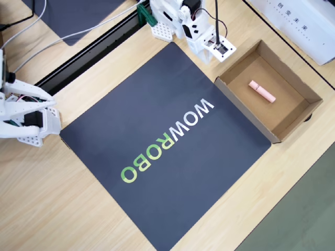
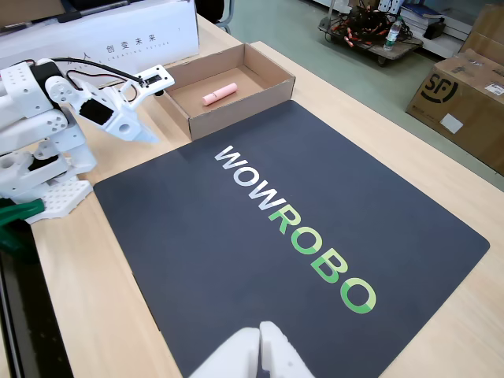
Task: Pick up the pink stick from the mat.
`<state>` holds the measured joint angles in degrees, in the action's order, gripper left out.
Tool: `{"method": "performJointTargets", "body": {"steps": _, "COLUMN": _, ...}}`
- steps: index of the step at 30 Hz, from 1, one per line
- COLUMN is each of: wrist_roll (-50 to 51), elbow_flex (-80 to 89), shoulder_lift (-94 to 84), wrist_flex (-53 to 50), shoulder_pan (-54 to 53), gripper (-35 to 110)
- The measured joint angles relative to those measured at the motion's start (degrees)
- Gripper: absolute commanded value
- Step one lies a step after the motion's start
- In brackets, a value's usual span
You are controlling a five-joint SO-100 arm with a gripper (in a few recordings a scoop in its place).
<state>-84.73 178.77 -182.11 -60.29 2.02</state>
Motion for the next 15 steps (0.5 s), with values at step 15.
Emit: {"method": "performJointTargets", "body": {"steps": 15, "wrist_roll": -4.4, "elbow_flex": 0.0, "shoulder_lift": -4.9, "wrist_flex": -14.5, "shoulder_pan": -1.1, "gripper": 0}}
